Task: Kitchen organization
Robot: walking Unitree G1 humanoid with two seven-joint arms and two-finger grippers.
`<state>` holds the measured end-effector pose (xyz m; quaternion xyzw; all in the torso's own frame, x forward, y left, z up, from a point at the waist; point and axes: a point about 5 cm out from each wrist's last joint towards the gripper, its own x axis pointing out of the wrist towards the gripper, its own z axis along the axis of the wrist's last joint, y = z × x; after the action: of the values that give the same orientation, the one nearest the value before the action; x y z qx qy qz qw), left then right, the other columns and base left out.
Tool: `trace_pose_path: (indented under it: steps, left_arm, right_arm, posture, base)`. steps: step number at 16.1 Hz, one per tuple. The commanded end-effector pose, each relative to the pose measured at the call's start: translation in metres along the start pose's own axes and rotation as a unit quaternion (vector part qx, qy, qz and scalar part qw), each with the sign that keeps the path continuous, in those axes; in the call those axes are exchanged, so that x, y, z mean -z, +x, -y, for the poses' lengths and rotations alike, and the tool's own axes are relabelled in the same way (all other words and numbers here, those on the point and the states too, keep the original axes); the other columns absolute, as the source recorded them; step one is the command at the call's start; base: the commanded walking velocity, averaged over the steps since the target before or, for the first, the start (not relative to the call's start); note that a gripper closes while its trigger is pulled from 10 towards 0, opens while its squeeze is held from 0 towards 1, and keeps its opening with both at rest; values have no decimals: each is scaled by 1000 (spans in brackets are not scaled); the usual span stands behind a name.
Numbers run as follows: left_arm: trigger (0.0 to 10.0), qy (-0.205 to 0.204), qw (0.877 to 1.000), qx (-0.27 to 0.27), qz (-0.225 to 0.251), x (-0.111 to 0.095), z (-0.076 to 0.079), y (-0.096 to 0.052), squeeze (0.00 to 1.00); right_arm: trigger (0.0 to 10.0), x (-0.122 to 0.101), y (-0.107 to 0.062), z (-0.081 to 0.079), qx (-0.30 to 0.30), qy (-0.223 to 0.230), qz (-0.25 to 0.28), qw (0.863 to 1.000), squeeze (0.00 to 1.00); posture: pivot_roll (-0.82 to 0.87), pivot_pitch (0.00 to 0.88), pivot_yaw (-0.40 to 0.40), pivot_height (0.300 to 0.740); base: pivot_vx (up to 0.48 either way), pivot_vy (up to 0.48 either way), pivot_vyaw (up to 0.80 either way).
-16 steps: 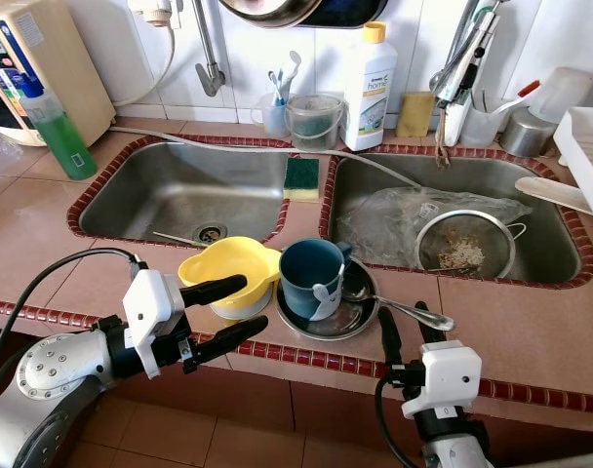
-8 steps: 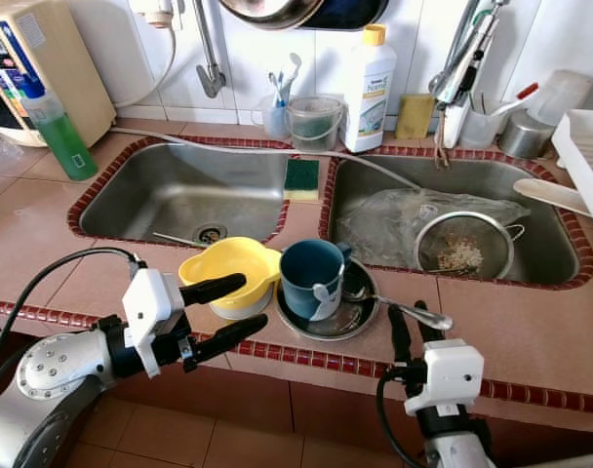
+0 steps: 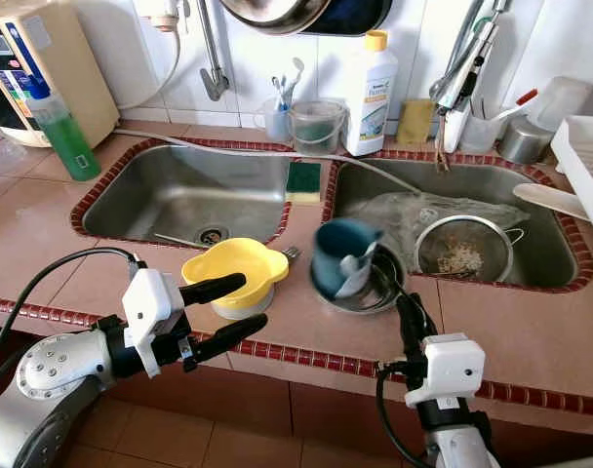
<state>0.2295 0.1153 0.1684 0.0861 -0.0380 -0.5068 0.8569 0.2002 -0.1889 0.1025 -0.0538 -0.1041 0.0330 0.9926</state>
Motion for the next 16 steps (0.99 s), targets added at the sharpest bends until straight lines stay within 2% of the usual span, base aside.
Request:
trace_pose_path:
  steps: [1,3,16]
  left_arm:
    - [10000,7,1000,-3,0,-2,-1,-2,0]
    - [10000,7,1000,-4,-1,-2,-1,-3,0]
    - [10000,7,1000,-6,1,-3,-2,-3,0]
  right_arm:
    - [6078,1,0,1,3,-1,-1,1000,0]
    - [9843,2,1,0,-3,2,-5,1000,0]
    - [10000,1,-10,-9,-46,15,-23,999,0]
  posture:
    - [-196,41,55,740]
    - [-194,41,53,740]
    - [-203,56,55,740]
  base:
    - [0,0,0]
    - [0,0,0]
    - [0,0,0]
